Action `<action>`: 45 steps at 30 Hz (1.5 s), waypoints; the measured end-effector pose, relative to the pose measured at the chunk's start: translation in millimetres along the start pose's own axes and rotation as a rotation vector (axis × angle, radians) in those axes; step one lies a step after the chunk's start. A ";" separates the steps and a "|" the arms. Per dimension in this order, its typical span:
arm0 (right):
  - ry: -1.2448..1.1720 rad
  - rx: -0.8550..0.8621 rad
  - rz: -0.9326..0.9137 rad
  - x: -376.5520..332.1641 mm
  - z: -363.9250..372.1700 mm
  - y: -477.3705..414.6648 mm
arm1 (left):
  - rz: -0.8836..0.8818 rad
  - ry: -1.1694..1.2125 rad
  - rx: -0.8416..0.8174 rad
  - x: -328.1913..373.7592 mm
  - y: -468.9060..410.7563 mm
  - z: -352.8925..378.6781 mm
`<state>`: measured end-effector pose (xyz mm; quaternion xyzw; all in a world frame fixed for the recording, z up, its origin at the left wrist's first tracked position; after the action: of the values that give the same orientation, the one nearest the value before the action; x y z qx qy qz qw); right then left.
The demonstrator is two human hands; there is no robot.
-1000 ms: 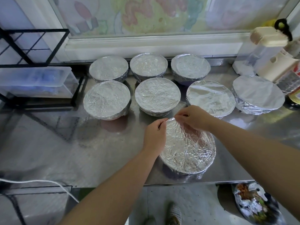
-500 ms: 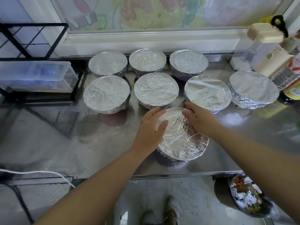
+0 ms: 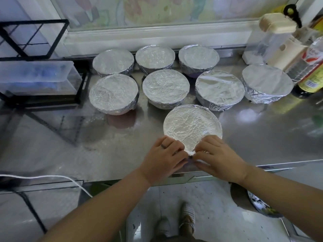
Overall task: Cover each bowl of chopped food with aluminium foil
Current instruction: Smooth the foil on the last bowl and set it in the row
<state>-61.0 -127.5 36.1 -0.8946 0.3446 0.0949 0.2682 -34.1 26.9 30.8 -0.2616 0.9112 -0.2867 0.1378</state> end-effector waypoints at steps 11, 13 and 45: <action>-0.030 0.128 0.142 11.2 9.3 4.9 | -0.064 0.029 0.020 -12.6 -3.5 3.6; -0.037 0.166 0.172 11.4 8.8 6.2 | -0.068 0.043 0.002 -13.7 -5.6 5.8; 0.031 0.144 0.143 31.8 -5.8 -1.8 | -0.083 0.143 -0.174 -25.4 -18.7 9.7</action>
<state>-36.2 -147.5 30.4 -0.8476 0.4176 0.0748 0.3187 -1.8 23.5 36.7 -0.2889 0.9286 -0.2298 0.0370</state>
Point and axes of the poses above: each hand's wrist, its own y-axis away from the middle knuckle, its own z-axis out of the palm, x = y × z, the point moved 6 cm from there along -y, towards the middle knuckle, and after that the axes turned 12 degrees about -y, right-handed, at the moved point
